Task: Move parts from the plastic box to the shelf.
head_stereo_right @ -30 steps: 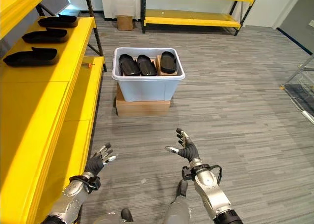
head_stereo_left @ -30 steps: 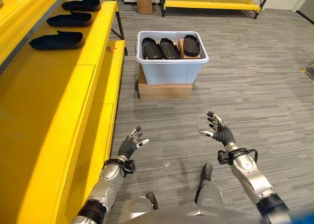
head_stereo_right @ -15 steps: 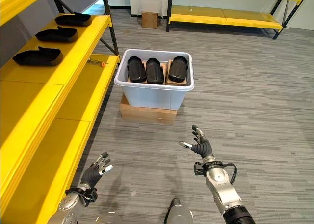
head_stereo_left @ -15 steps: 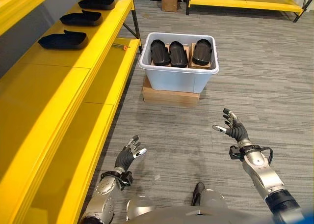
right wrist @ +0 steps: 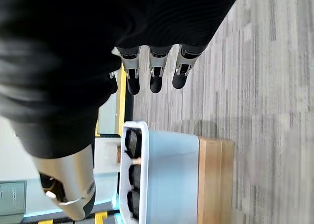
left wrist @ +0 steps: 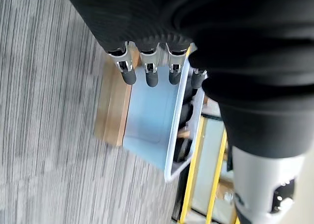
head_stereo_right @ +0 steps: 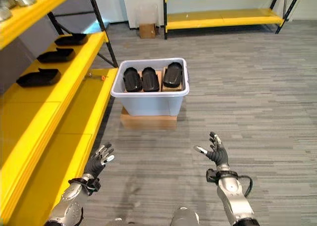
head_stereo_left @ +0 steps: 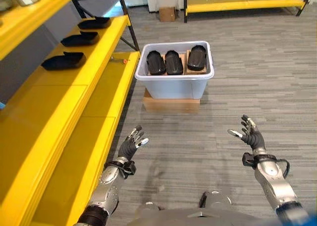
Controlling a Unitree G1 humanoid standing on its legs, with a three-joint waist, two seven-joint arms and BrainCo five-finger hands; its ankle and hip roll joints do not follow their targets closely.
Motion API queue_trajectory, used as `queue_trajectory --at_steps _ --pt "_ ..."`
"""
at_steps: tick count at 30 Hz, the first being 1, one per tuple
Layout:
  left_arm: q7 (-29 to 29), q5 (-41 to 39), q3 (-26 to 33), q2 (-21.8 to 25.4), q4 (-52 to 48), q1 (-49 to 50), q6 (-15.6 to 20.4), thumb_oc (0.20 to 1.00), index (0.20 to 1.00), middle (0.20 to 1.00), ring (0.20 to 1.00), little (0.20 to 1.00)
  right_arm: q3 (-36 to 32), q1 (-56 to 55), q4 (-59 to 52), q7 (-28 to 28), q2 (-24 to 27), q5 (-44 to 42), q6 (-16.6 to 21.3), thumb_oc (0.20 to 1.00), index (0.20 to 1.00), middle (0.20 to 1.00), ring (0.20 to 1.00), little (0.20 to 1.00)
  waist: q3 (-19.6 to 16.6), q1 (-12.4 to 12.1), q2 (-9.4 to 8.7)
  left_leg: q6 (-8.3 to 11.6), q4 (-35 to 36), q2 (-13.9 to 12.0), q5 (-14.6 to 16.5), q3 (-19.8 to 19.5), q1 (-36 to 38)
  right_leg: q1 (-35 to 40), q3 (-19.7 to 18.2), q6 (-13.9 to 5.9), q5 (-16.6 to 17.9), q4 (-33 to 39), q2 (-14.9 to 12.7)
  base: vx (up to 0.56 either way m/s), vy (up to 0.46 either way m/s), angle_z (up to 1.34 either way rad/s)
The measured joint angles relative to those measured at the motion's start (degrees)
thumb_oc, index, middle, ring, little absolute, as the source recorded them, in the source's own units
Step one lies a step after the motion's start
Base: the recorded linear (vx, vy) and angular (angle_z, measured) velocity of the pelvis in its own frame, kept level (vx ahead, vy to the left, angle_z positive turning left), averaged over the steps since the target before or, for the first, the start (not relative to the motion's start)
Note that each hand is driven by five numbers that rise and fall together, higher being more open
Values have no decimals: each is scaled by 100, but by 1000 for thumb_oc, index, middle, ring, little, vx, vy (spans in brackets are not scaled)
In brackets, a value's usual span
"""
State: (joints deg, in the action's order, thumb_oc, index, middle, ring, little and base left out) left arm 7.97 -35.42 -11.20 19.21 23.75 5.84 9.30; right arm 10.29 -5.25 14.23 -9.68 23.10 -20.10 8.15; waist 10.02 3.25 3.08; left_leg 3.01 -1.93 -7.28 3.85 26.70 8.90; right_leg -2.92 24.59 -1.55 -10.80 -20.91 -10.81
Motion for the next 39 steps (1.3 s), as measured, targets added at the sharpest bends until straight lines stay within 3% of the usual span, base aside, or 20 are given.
queue_trajectory --at_steps 1,2,3,4,5,7,8,9,10,11,12,13,14,20,23,29,33,36,38,39 --pt "-63 -2 8 -21 -49 220 2 1000 1000 1000 1000 1000 210 -17 46 10 -24 -1 1 1000 1000 1000 1000 1000 13 -162 93 105 -149 -179 68 151 66 51 2 99 -315 -420 177 392 232 -49" --pt "-85 -1 0 199 -54 412 23 1000 1000 1000 1000 1000 446 -74 102 62 -256 3 13 1000 1000 1000 1000 1000 48 -373 -337 351 -1359 -209 276 82 -245 541 -273 586 -485 32 132 282 208 -31" --pt "-137 0 46 123 184 463 19 1000 1000 1000 1000 1000 486 16 152 101 -279 2 15 1000 1000 1000 1000 1000 59 -390 -419 466 -1635 -510 517 -160 -718 752 -421 439 -220 452 245 244 208 -19" --pt "-148 3 4 121 194 552 14 1000 1000 1000 1000 1000 461 101 116 113 -265 1 33 1000 1000 1000 1000 1000 68 -399 -387 534 -1123 -622 366 -325 -910 763 -703 257 -118 667 309 148 155 -11" --pt "-160 4 -31 95 180 602 9 1000 1000 1000 1000 1000 431 211 118 150 -205 2 33 1000 1000 1000 1000 1000 117 -450 -341 514 -616 -732 86 -408 -1030 716 -827 218 -28 737 330 177 201 -46" --pt "-171 3 -31 -51 205 621 13 1000 1000 1000 1000 1000 378 407 124 274 -64 1 32 1000 1000 1000 1000 1000 185 -421 -57 467 114 -1048 -459 -437 -1093 681 -1087 67 -6 798 362 189 207 -73" --pt "-175 5 -23 -90 206 591 45 1000 1000 1000 1000 1000 382 422 124 326 13 -1 30 1000 1000 1000 1000 1000 170 -408 33 475 219 -1098 -537 -494 -1057 634 -1215 46 -26 755 334 214 218 -85" --pt "-178 5 -7 -90 207 534 94 1000 1000 1000 1000 1000 381 412 126 351 54 -3 22 1000 1000 1000 1000 1000 178 -403 35 472 224 -1065 -542 -541 -988 572 -1309 -7 -60 675 234 244 327 -97" --pt "-183 24 37 -70 214 382 139 1000 1000 1000 1000 1000 378 357 115 408 139 -5 10 1000 1000 1000 1000 1000 199 -380 51 385 76 -858 -596 -515 -831 539 -1245 -237 -4 604 17 270 353 -78" --pt "-190 50 89 38 248 138 155 1000 1000 1000 1000 1000 431 155 2 441 104 -102 -45 1000 1000 1000 1000 1000 280 -366 -222 271 0 -617 -911 -492 -798 666 -1266 -476 121 714 -283 261 327 -49" --pt "-186 73 89 230 227 -35 176 1000 1000 1000 1000 1000 466 65 -19 481 -92 -116 -68 1000 1000 1000 1000 1000 289 -379 -515 222 1 -401 -924 -454 -791 716 -1183 -539 255 836 -448 174 160 -5" --pt "-186 73 89 230 227 -35 176 1000 1000 1000 1000 1000 466 65 -19 481 -92 -116 -68 1000 1000 1000 1000 1000 289 -379 -515 222 1 -401 -924 -454 -791 716 -1183 -539 255 836 -448 111 96 -2" --pt "-188 120 42 438 243 -128 191 1000 1000 1000 1000 1000 526 93 -62 491 -303 -119 -67 1000 1000 1000 1000 1000 306 -422 -661 156 -20 -288 -915 -447 -791 733 -1089 -611 466 903 -522 63 59 1" --pt "-201 287 -340 475 190 -408 299 1000 1000 1000 1000 1000 767 650 -261 505 -191 -120 -8 1000 1000 1000 1000 1000 529 -588 -427 99 -194 -249 -836 -524 -1057 728 -832 -691 591 1173 -530 47 54 6" --pt "-208 287 -521 355 -74 -544 346 1000 1000 1000 1000 1000 812 918 -354 513 -18 -128 29 1000 1000 1000 1000 1000 866 -601 -200 149 -699 -525 -726 -690 -1549 563 -808 -718 529 1237 -330 -3 95 7" --pt "-183 96 -373 362 -225 -770 275 1000 1000 1000 1000 1000 826 971 -326 536 38 -334 36 1000 1000 1000 1000 1000 1153 -740 -312 63 -1146 -500 -441 -683 -1886 368 -869 -696 571 1126 -433 87 123 -2" --pt "165 92 -60 344 -49 -623 33 1000 1000 1000 1000 1000 728 999 -392 463 11 -332 4 1000 1000 1000 1000 1000 1052 -934 -435 -48 -1522 -267 41 -724 -1786 708 -814 -694 588 1173 -655 242 238 9" --pt "495 103 22 149 573 -368 -119 1000 1000 1000 1000 1000 614 962 -362 314 -87 -329 -37 1000 1000 1000 1000 1000 558 -960 -621 -323 -1543 282 355 -827 -1597 133 -947 -698 633 -215 -1341 217 246 0" --pt "594 105 48 102 842 -217 -110 1000 1000 1000 1000 1000 590 922 -336 273 -226 -325 -41 1000 1000 1000 1000 1000 342 -925 -692 -481 -1677 497 621 -699 -1454 -372 -1211 -711 1091 -1223 -1746 199 51 -19" --pt "586 99 32 113 882 -74 -116 1000 1000 1000 1000 1000 604 857 -278 297 -346 -323 -53 1000 1000 1000 1000 1000 298 -893 -690 -512 -1484 468 669 -596 -1163 -677 -1366 -827 1096 -1762 -1743 97 -114 -36"
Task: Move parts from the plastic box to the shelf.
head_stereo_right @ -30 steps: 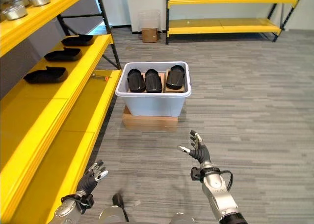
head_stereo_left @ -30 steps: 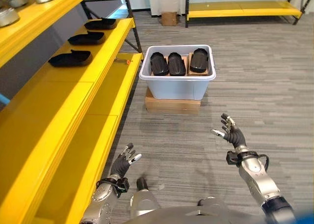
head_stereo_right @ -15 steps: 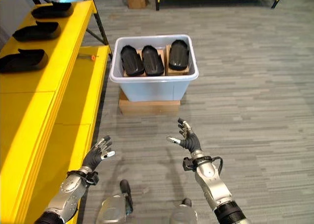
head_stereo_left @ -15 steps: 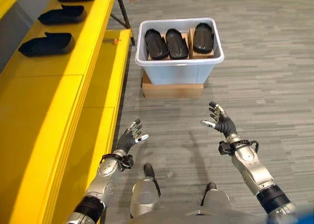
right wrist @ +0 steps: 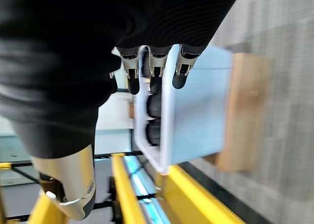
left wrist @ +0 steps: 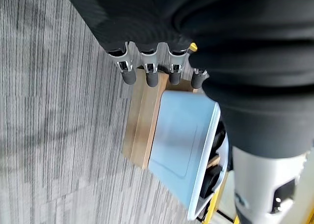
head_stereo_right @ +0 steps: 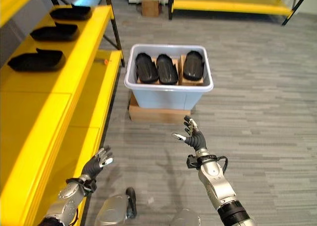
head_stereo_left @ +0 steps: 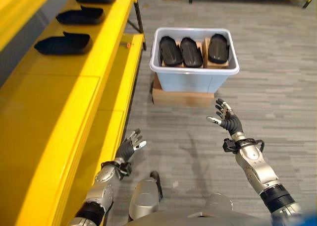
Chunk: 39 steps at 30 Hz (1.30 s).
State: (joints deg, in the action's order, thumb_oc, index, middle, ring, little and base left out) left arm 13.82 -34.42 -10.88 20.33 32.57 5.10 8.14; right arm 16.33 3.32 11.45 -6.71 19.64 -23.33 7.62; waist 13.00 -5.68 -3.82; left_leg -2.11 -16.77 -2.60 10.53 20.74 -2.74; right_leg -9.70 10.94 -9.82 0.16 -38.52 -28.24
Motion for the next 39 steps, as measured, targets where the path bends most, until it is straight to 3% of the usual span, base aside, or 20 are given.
queue_trajectory --at_steps 2,3,4,5,6,7,11,12,14,17,23,27,28,29,30,32,33,34,37,39 --pt "3 -16 10 74 -58 264 9 1000 1000 1000 1000 1000 56 -221 28 64 -135 2 -38 1000 1000 1000 1000 1000 -205 -17 86 -16 421 -35 -157 132 211 -198 177 29 -382 53 485 117 -227 -41" --pt "-18 -117 16 76 -115 285 16 1000 1000 1000 1000 1000 56 -320 -35 200 -98 8 -39 1000 1000 1000 1000 1000 -263 7 16 122 753 -31 -226 246 411 -367 676 91 -631 1064 879 255 -337 -45" --pt "-58 -229 17 79 -157 243 26 1000 1000 1000 1000 1000 17 -342 -128 266 -65 20 -39 1000 1000 1000 1000 1000 -225 203 -7 67 900 3 -308 374 457 -446 1041 62 -324 2775 1172 297 -352 -29" --pt "-58 -281 -40 81 -191 165 31 1000 1000 1000 1000 1000 -14 -393 -126 253 -47 61 -44 1000 1000 1000 1000 1000 -222 377 -48 62 927 133 -297 322 475 -616 958 26 18 3444 1114 346 -371 6" --pt "-56 -310 -159 41 -198 102 45 1000 1000 1000 1000 1000 -28 -408 -99 242 -46 92 -40 1000 1000 1000 1000 1000 -204 484 -56 65 926 224 -269 203 470 -761 775 4 271 3733 1041 504 -420 69" --pt "-28 -306 -522 48 -236 -199 118 1000 1000 1000 1000 1000 -10 -410 148 225 -116 226 -41 1000 1000 1000 1000 1000 -88 562 -82 48 912 341 -191 -6 476 -939 194 -77 604 4089 909 547 -391 97" --pt "162 -75 -840 136 -686 213 101 1000 1000 1000 1000 1000 -41 -553 315 217 -87 229 -47 1000 1000 1000 1000 1000 151 492 -87 181 1011 315 -107 -467 879 -218 323 -35 623 3441 1278 379 -242 68" --pt "186 -76 -794 78 -678 310 41 1000 1000 1000 1000 1000 -45 -454 348 212 -22 230 -38 1000 1000 1000 1000 1000 190 475 -53 287 1028 253 -45 -506 988 -95 408 272 824 3432 1335 249 -204 13" --pt "249 -78 -881 16 -696 368 -50 1000 1000 1000 1000 1000 -39 -278 338 191 216 295 -36 1000 1000 1000 1000 1000 273 493 297 442 961 -78 -1 -554 1007 -105 693 598 712 3158 1565 274 -234 13" --pt "293 -73 -874 -52 -647 240 -48 1000 1000 1000 1000 1000 -105 76 379 97 476 446 -27 1000 1000 1000 1000 1000 375 522 422 531 736 -514 -94 -537 1011 -211 890 1019 90 2477 1818 246 -170 12" --pt "388 -39 -713 -193 -535 271 0 1000 1000 1000 1000 1000 -479 -158 364 -29 591 454 98 1000 1000 1000 1000 1000 299 662 214 593 493 -883 -373 -229 1291 -209 1066 1180 -1286 1217 1860 304 -182 16" --pt "378 -120 -544 -211 -535 415 86 1000 1000 1000 1000 1000 -693 -217 327 -70 619 446 194 1000 1000 1000 1000 1000 97 809 317 743 202 -1086 -642 -96 1245 -71 1213 1420 -1376 1168 1973 176 -199 0" --pt "384 -329 -335 -259 -536 381 108 1000 1000 1000 1000 1000 -698 -251 286 -71 605 440 232 1000 1000 1000 1000 1000 44 830 323 981 115 -1162 -887 -40 1220 40 1374 1448 -1373 1214 2002 116 -191 -1" --pt "384 -345 -211 -276 -536 385 120 1000 1000 1000 1000 1000 -699 -361 218 -62 596 441 239 1000 1000 1000 1000 1000 -68 857 306 996 -41 -1208 -1000 -10 1125 68 1436 1457 -1375 1297 2004 108 -128 3" --pt "392 -507 -129 -273 -546 279 160 1000 1000 1000 1000 1000 -686 -520 151 -54 529 441 274 1000 1000 1000 1000 1000 -228 815 306 960 -740 -1432 -1292 67 755 284 1486 1622 -1311 1718 2167 195 -59 -2" --pt "436 -505 -133 -312 -642 186 175 1000 1000 1000 1000 1000 -674 -548 152 -28 467 441 278 1000 1000 1000 1000 1000 -264 816 321 978 -1689 -1367 -1125 22 279 443 1430 1772 -1291 2029 2215 325 141 -16" --pt "453 -500 -85 -296 -741 142 168 1000 1000 1000 1000 1000 -695 -600 279 -23 333 440 280 1000 1000 1000 1000 1000 -266 824 324 865 -1068 -810 -381 -80 192 604 1242 1595 -1172 2325 2309 300 243 -20" --pt "417 -509 -90 -252 -838 162 168 1000 1000 1000 1000 1000 -630 -631 294 -23 308 442 244 1000 1000 1000 1000 1000 -256 834 317 771 -203 -635 -267 128 303 742 1265 1536 -1055 2511 2352 186 207 -12" --pt "325 -607 -133 -160 -925 39 186 1000 1000 1000 1000 1000 -492 -812 216 -21 301 443 235 1000 1000 1000 1000 1000 -250 821 344 927 1433 -792 -841 224 181 1131 1191 1468 -975 2917 2622 138 144 -16" --pt "330 -722 -130 -192 -850 112 197 1000 1000 1000 1000 1000 -361 -809 200 -12 282 445 241 1000 1000 1000 1000 1000 -213 759 466 941 1745 -1342 -1419 153 -130 1271 990 1405 -969 3006 2777 230 228 -65"
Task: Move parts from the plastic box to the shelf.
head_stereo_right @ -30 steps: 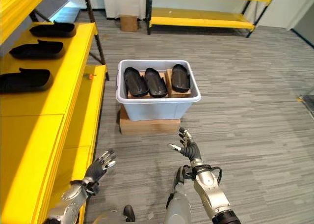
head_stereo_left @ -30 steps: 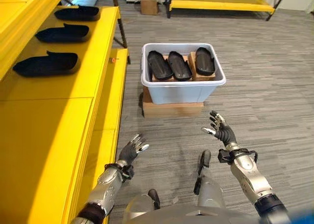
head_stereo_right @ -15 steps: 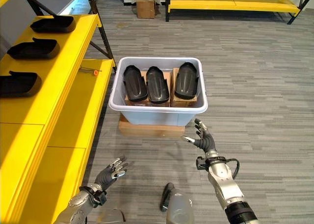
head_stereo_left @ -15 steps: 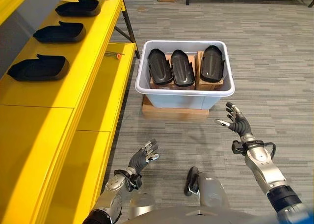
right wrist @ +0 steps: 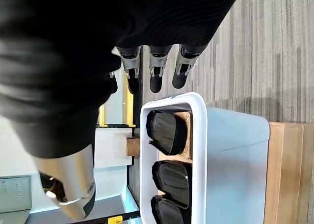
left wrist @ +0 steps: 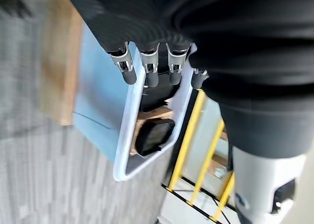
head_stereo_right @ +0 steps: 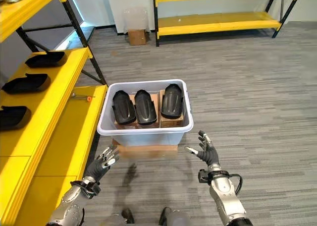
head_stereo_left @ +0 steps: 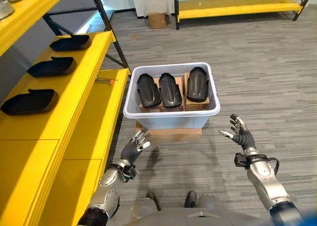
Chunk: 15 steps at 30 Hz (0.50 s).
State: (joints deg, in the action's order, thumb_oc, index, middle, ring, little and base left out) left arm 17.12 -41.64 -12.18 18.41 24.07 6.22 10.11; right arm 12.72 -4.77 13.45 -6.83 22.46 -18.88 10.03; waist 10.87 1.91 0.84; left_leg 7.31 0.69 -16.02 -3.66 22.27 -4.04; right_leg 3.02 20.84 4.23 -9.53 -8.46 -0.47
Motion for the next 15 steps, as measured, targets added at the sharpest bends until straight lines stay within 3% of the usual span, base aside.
queue_trajectory --at_steps 3,5,9,10,11,13,15 --pt "4 -30 1 -37 190 30 -45 1000 1000 1000 1000 1000 145 1 139 22 33 3 -5 1000 1000 1000 1000 1000 27 -9 53 0 163 -457 -294 67 -155 42 -303 45 -47 -74 -19 196 227 -60" --pt "3 -66 26 -37 205 88 -82 1000 1000 1000 1000 1000 134 0 159 44 94 2 -5 1000 1000 1000 1000 1000 18 9 51 -14 -116 -470 -304 45 -177 58 -493 -106 -63 -104 -177 230 229 -66" --pt "7 -58 143 -67 192 134 -74 1000 1000 1000 1000 1000 86 -211 117 126 365 -1 -32 1000 1000 1000 1000 1000 -21 74 116 -92 -170 73 -271 84 491 300 -585 -528 -162 -239 -488 188 218 -9" --pt "-2 -56 165 -29 236 169 -59 1000 1000 1000 1000 1000 16 -311 173 173 307 -5 -48 1000 1000 1000 1000 1000 -66 48 69 -240 2 291 -311 114 775 340 -587 -701 -267 -409 -642 140 230 9" --pt "0 -56 190 60 189 177 -50 1000 1000 1000 1000 1000 32 -416 75 200 235 -7 -58 1000 1000 1000 1000 1000 -55 22 -111 -395 22 467 -299 149 779 293 -551 -768 -229 -491 -834 170 212 3" --pt "3 -52 244 203 213 175 -29 1000 1000 1000 1000 1000 136 -404 -70 318 144 2 -56 1000 1000 1000 1000 1000 35 -76 -408 -519 18 786 -124 215 751 324 -580 -923 -110 -392 -1101 162 211 1" --pt "4 -32 179 268 209 82 -34 1000 1000 1000 1000 1000 151 -353 -132 335 38 0 -45 1000 1000 1000 1000 1000 59 -160 -440 -692 6 955 9 162 754 305 -580 -941 123 -408 -1245 137 183 15"
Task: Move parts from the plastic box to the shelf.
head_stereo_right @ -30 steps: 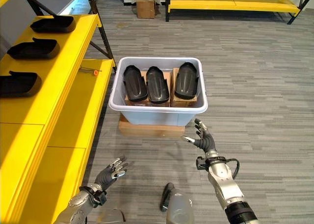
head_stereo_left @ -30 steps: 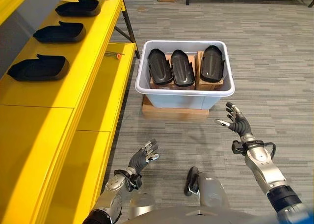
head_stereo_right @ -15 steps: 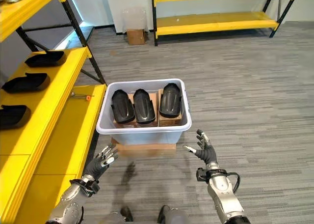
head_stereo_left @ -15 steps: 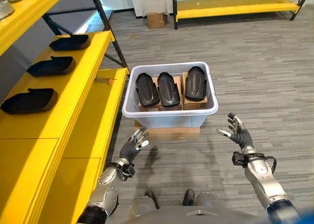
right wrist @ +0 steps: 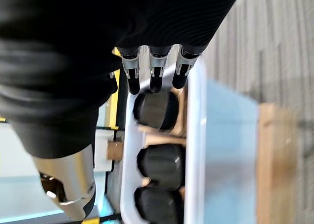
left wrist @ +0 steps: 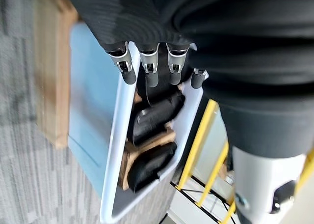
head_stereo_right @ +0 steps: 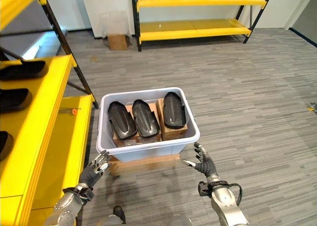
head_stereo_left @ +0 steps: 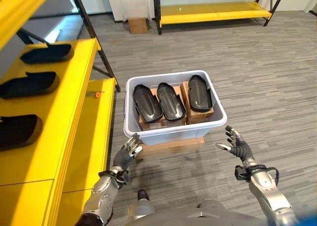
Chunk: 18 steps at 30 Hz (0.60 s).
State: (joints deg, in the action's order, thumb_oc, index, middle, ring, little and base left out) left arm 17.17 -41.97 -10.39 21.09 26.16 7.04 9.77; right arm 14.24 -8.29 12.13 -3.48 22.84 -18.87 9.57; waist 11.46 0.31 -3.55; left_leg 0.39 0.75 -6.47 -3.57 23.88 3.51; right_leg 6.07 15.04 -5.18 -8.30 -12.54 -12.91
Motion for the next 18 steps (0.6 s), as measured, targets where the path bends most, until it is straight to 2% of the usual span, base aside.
queue_trajectory --at_steps 4,7,9,15,18 --pt "5 -18 -42 70 -11 -179 15 1000 1000 1000 1000 1000 84 467 6 31 -26 -4 1 1000 1000 1000 1000 1000 65 -161 14 -97 -8 195 153 -80 2 5 1 -98 215 -31 -184 74 130 14" --pt "31 0 -56 109 -12 -175 -23 1000 1000 1000 1000 1000 193 811 -14 24 -42 -16 21 1000 1000 1000 1000 1000 84 -336 -23 -112 -23 251 203 -90 -35 -7 5 -212 340 39 -195 98 157 -1" --pt "27 47 -125 110 -12 -162 -23 1000 1000 1000 1000 1000 205 899 -17 -5 -112 -44 22 1000 1000 1000 1000 1000 125 -437 -76 -112 -139 252 273 -98 -65 19 12 -212 341 45 -214 90 147 0" --pt "11 56 -189 31 -13 -223 -41 1000 1000 1000 1000 1000 343 975 -246 -180 -222 -224 19 1000 1000 1000 1000 1000 151 -424 -96 -155 -298 329 442 -178 -176 -112 -1 -218 349 -311 -333 76 183 7" --pt "71 167 -313 -32 -6 -305 -50 1000 1000 1000 1000 1000 365 1002 -250 -589 -214 -92 47 1000 1000 1000 1000 1000 148 -434 -91 -255 -289 434 491 -244 -182 -366 -29 -414 523 -838 -499 51 223 11"
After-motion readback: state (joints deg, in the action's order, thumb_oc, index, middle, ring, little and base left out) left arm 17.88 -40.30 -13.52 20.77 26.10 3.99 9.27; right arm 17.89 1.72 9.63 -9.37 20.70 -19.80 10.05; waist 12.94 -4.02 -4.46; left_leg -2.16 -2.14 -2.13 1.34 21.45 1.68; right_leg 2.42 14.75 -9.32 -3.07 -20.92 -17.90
